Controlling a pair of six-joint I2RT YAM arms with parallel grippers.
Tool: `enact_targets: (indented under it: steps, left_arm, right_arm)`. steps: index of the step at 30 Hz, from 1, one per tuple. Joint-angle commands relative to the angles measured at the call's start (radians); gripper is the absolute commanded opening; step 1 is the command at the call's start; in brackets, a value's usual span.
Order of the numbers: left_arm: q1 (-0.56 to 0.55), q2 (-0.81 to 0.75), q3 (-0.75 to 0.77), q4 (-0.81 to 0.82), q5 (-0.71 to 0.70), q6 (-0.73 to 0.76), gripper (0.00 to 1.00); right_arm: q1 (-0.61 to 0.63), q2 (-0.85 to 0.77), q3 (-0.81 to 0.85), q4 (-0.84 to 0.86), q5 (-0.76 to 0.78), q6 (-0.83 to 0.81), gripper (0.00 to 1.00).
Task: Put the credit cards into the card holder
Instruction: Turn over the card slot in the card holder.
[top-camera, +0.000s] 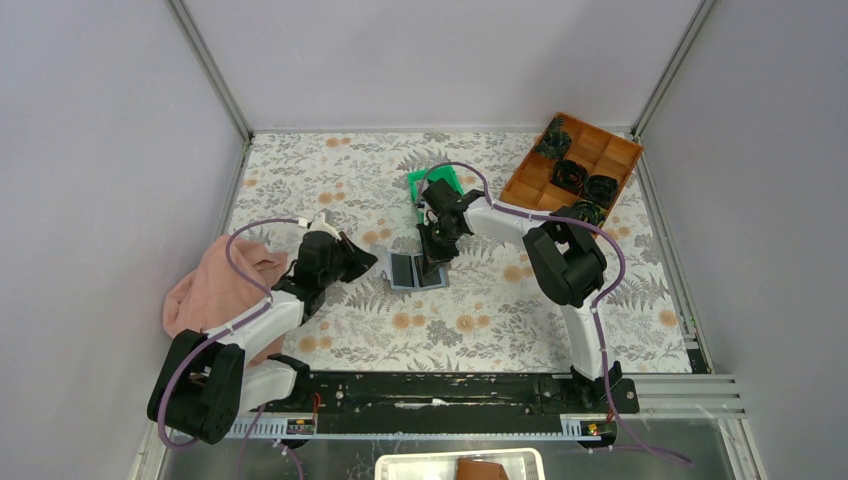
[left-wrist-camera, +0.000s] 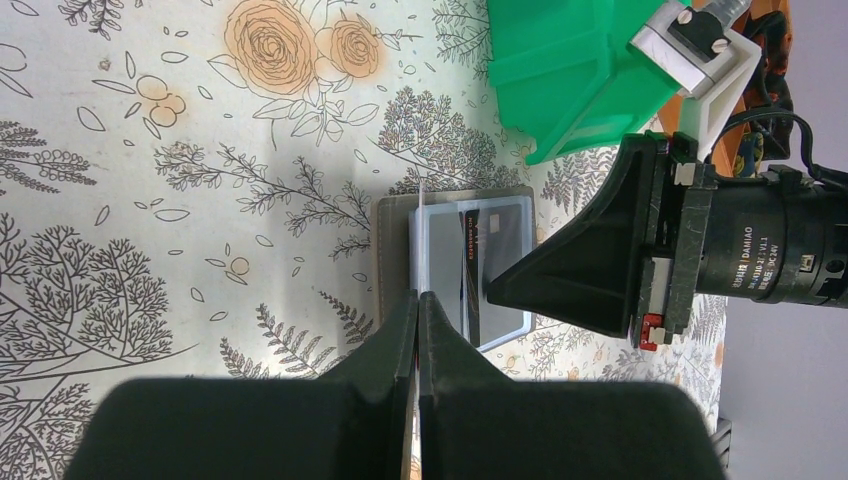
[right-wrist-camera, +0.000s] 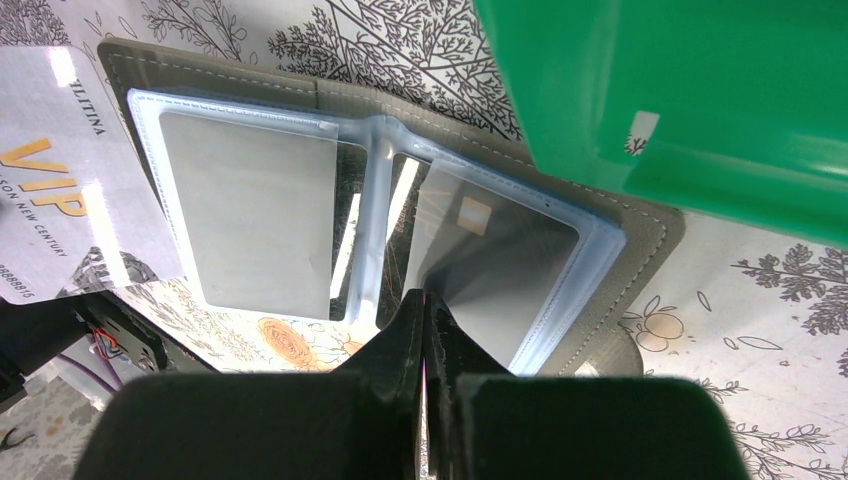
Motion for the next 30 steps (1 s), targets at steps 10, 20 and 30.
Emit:
enact_targets:
  steps: [10, 20, 30]
  left_arm:
    - [-0.020, 0.028, -0.025, 0.059, -0.005, -0.012, 0.00]
    - [-0.023, 0.045, -0.023, 0.093, 0.018, -0.020, 0.00]
    - [-0.025, 0.073, -0.015, 0.134, 0.071, -0.023, 0.00]
  right_arm:
    - [0.001, 0.047, 0.001, -0.021, 0.025, -0.001, 0.00]
    - [0.001, 0.050, 0.000, -0.022, 0.026, 0.001, 0.00]
    - [0.001, 0.054, 0.016, -0.029, 0.029, -0.001, 0.00]
